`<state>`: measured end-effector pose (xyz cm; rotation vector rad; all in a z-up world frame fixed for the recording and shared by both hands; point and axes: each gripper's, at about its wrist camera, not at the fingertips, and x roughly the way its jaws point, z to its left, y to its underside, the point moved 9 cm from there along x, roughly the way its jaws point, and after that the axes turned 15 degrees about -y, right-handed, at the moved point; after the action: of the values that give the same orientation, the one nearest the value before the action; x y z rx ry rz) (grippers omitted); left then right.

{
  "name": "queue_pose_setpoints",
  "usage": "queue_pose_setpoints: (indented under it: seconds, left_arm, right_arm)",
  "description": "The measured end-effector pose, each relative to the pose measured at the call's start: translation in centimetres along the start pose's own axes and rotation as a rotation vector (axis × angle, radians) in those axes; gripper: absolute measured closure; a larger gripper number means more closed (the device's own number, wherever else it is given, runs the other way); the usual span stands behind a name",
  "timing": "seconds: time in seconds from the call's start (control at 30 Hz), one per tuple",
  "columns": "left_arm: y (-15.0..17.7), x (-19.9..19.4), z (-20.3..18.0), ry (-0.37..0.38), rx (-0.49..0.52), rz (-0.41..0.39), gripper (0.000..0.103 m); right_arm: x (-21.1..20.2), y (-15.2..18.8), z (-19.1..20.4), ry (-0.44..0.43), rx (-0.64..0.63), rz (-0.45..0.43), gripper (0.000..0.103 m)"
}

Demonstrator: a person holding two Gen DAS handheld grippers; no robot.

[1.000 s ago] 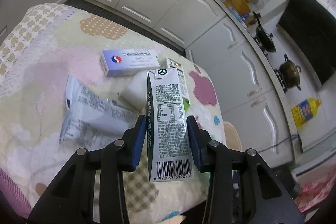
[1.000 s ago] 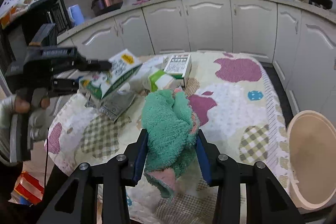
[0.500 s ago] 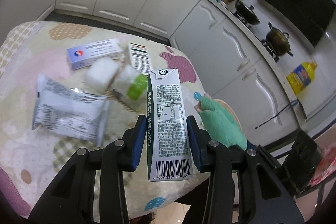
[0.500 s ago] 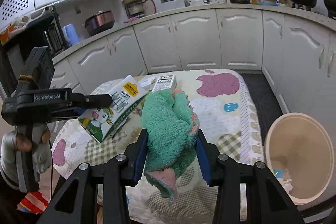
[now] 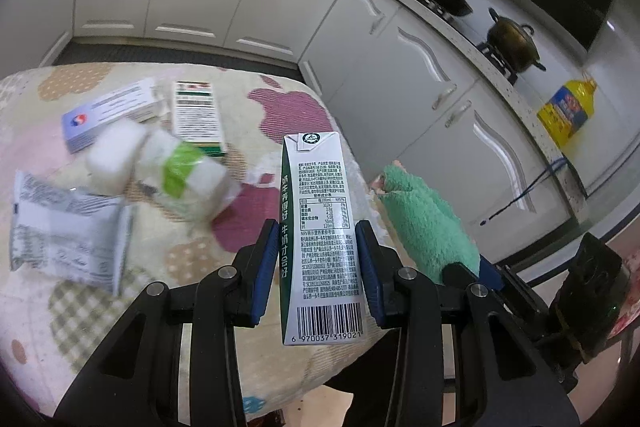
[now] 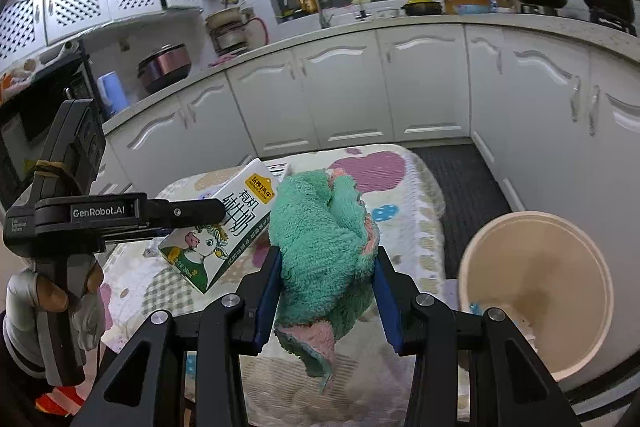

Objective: Collect trash
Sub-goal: 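Carry the green towel and milk carton with both tools over the beige bin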

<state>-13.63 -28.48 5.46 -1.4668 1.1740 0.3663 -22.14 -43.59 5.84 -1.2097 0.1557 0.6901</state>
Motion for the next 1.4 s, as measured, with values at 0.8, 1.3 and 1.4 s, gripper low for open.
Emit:
queue_pose_setpoints:
  seconds: [0.8, 1.3, 1.4]
  left_arm:
    - [0.2, 4.9, -10.2, 0.042, 0.161, 0.052, 0.067]
    - [0.5, 9.6, -14.7, 0.058, 0.189, 0.101, 0.067]
    - [0.6, 10.9, -15.6, 0.06, 0.194, 0.117, 0.067]
  right_arm:
    - [-5.9, 1.5, -8.3, 0.124, 0.167, -0.078, 0.061]
    - [-7.9, 3.9, -13.7, 0.212, 0.282, -0.073, 0.061]
    - [-8.0, 4.5, -14.6, 0.234, 0.306, -0.069, 0.061]
